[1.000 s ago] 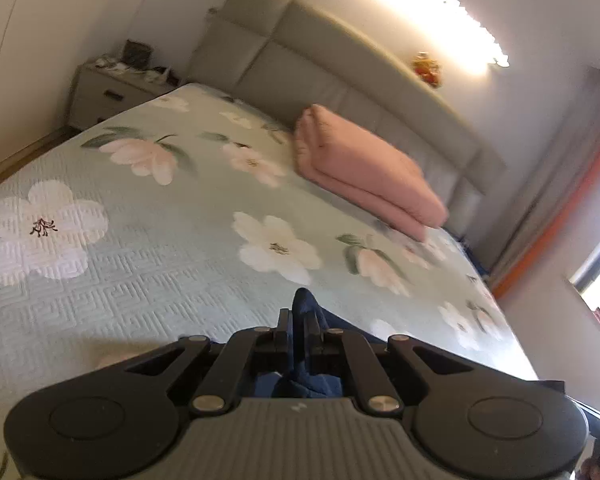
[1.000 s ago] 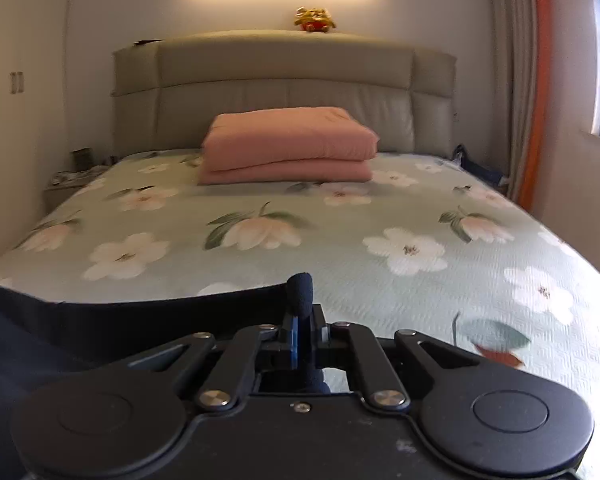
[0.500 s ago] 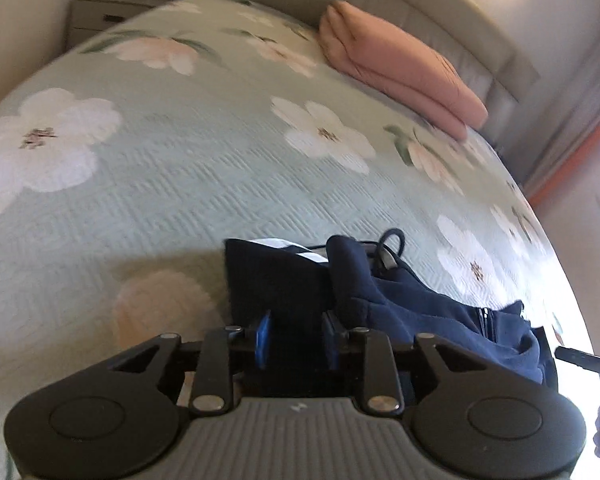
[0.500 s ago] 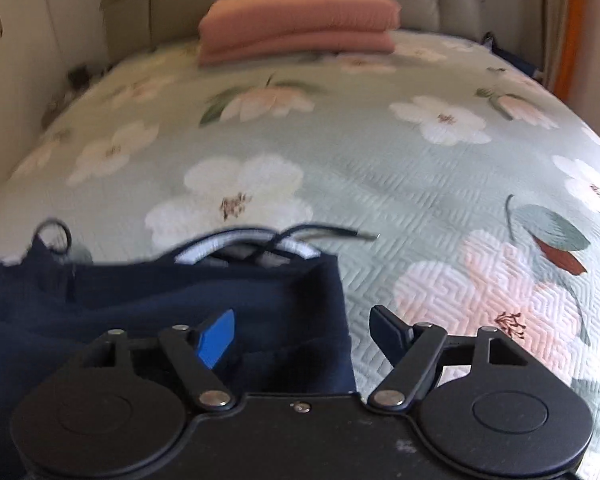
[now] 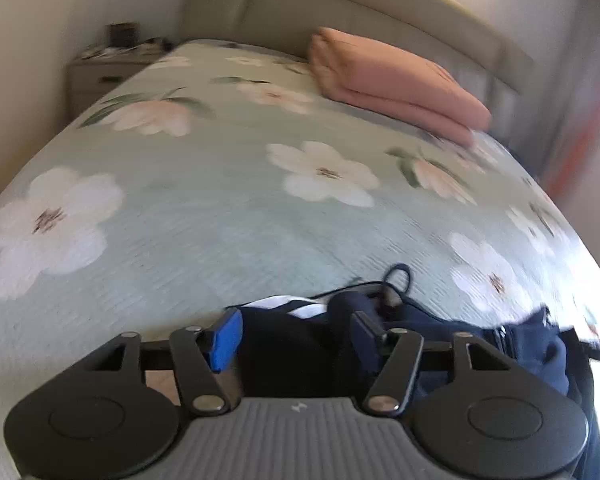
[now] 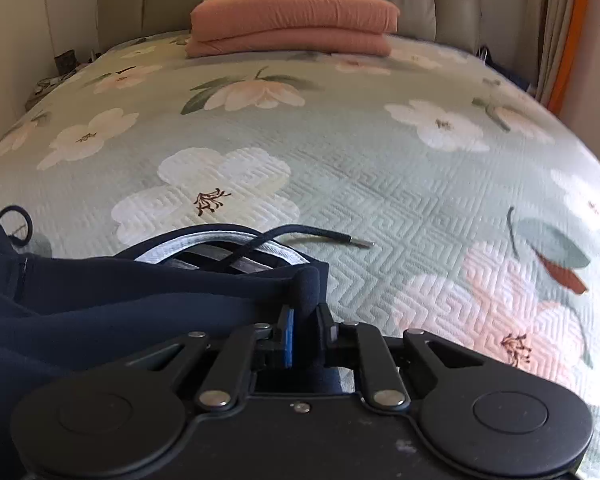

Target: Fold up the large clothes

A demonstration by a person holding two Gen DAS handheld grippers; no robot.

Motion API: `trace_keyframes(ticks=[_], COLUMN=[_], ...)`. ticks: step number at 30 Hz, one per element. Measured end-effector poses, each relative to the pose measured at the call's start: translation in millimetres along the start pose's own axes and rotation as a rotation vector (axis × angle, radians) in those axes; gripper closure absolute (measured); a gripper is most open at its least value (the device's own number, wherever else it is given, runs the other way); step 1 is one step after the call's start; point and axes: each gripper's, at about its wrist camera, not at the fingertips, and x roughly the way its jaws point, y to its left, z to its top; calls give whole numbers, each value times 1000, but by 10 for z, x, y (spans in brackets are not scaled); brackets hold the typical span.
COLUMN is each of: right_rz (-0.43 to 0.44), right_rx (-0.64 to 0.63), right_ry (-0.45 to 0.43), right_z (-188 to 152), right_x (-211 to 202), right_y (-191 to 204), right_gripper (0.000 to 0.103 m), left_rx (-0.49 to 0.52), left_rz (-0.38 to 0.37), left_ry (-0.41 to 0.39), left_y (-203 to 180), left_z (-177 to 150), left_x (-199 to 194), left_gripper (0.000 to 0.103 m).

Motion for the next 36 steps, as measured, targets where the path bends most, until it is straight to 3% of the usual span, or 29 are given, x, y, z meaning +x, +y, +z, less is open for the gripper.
trace_keyframes(ticks=[1,4,7,10,12,13,14,16,18,20,22,25,28,30,32,34,36], right_rz=[-11,-23,-23,-19,-18,-16,-19,-45,-114,-168,-157,-130,-171,-231,-262,-310,-296], right_rx=[0,6,-33,-62,-49,-38,-21,8,3,3,19,1,-60,-105,-93,-135,-125], right_ry=[-13,-55,-62,-62,-51,-46,-45,-63,-144,-234,-283,-355,-293,-174,-44,-55,-63], right_z=[-3,11,-8,-60,-76,-79,-85,-99,-104,-39,108,354,452,360,201,110,134], right_x=[-10,-84,-131,-143,-116,-94,-77,-99,-284,-506,-612,-572,-88,360,721,745,667], right_y=[9,56,118,145,140,135,134,151,200,194,152,237,417,473,420,441,425], right_gripper=[89,89,89,89,89,89,90,96,97,98,98,98,98,98,99,98,96], left_rx=[12,16,-15,-89,-12,44,115,231,247,100,-75,-153,-164,-193,-173,-134,-99], left_rz=[-31,-104,-89,-185,-174,-152,-97,4,19,-22,-97,-84,8,28,42,51,76], left_ry=[34,164,113,94,130,161,201,211,124,-13,-52,-127,-64,-16,-33,-40,-49], left_y=[-31,-112,-107,-42,-168,-257,-376,-593,-665,-459,-154,45,115,173,163,142,146], left_z=[22,22,7,45,92,107,102,59,102,253,355,291,118,-63,-176,-168,-117], left_x=[87,369,310,284,397,475,576,674,507,165,60,156,571,839,919,869,796], left_gripper=[23,28,28,27,30,68,89,89,89,89,89,89,89,88,86,81,75])
